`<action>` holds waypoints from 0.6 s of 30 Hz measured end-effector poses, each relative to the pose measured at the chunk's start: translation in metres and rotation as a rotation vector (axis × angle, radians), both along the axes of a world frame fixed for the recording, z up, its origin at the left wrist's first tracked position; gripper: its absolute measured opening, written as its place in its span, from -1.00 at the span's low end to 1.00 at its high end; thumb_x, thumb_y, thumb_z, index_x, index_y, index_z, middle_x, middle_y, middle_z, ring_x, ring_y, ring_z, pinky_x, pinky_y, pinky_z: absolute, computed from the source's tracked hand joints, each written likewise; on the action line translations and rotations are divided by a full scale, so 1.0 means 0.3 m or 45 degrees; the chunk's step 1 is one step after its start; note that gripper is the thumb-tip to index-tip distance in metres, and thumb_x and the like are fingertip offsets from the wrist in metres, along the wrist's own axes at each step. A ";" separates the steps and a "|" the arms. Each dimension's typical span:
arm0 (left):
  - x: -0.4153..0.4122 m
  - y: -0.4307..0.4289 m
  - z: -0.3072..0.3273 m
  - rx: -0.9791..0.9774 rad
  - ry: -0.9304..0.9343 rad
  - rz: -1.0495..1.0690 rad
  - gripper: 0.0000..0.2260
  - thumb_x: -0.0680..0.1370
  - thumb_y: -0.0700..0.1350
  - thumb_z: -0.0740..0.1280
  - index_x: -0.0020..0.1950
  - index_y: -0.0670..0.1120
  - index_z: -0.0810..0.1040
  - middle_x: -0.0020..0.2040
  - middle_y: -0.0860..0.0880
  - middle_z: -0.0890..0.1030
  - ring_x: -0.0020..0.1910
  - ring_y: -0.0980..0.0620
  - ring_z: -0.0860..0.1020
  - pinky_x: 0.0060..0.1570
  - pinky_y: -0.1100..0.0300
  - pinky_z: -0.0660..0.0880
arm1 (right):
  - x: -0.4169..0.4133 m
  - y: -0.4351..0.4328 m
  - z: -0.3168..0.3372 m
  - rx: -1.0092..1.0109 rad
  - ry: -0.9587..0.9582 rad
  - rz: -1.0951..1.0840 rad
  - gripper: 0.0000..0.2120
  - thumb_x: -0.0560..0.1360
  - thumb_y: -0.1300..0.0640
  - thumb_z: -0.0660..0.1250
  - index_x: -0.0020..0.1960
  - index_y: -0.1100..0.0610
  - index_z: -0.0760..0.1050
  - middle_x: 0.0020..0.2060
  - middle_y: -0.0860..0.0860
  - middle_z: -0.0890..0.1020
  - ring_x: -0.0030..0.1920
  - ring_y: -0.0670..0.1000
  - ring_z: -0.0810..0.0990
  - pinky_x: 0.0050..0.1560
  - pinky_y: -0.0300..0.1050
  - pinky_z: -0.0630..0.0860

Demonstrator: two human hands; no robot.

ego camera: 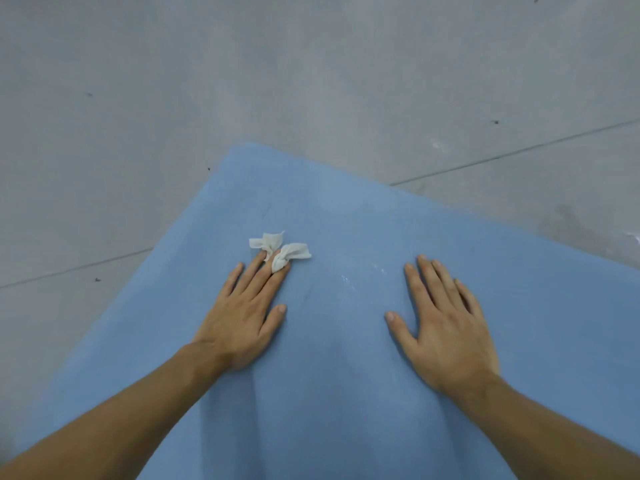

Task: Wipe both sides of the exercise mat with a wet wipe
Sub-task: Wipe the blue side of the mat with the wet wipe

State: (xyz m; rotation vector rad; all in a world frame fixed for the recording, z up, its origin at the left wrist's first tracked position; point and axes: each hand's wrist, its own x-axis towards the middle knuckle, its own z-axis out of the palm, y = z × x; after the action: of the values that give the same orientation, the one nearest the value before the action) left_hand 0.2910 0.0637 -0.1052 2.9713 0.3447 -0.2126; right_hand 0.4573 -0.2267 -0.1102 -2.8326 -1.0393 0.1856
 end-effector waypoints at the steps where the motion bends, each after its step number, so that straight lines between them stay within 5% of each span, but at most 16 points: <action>1: 0.018 0.003 0.005 -0.004 0.004 0.001 -0.41 0.70 0.18 -0.08 0.71 0.04 -0.05 0.69 0.11 -0.09 0.67 0.10 -0.17 0.61 0.03 -0.21 | 0.001 0.003 0.001 0.003 0.000 0.006 -0.25 0.61 -0.33 -0.02 0.68 0.04 0.12 0.67 -0.02 0.11 0.67 -0.02 0.02 0.61 0.01 0.00; 5: 0.203 0.004 0.016 0.030 0.076 -0.051 -0.35 0.64 0.28 -0.20 0.70 0.05 -0.13 0.68 0.12 -0.16 0.66 0.10 -0.22 0.62 0.00 -0.18 | 0.002 0.002 0.006 -0.012 0.015 0.003 -0.25 0.62 -0.35 -0.07 0.70 0.01 0.04 0.69 -0.05 0.02 0.67 -0.05 -0.07 0.63 0.01 -0.06; 11: 0.490 -0.131 0.052 -0.068 0.110 -0.224 -0.24 0.56 0.28 -0.22 0.70 -0.05 0.00 0.69 -0.03 0.05 0.67 -0.06 -0.05 0.63 0.03 -0.12 | 0.004 0.005 0.003 0.023 0.009 -0.016 -0.23 0.60 -0.36 -0.04 0.69 0.03 0.07 0.69 -0.04 0.04 0.67 -0.05 -0.05 0.63 0.02 -0.02; 18: 0.060 -0.315 0.046 0.052 0.001 -0.462 -0.38 0.71 0.19 0.05 0.69 -0.10 0.10 0.70 -0.02 0.08 0.68 -0.13 0.01 0.57 -0.08 0.04 | 0.005 0.006 0.003 0.067 0.012 -0.019 -0.23 0.61 -0.36 -0.03 0.69 0.04 0.10 0.68 -0.03 0.07 0.67 -0.03 -0.01 0.62 0.03 0.02</action>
State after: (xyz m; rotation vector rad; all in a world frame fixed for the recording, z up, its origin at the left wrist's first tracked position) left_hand 0.3091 -0.0309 -0.0912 3.0506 -0.1966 -0.2465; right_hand 0.4588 -0.2249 -0.1092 -2.7889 -1.0063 0.1675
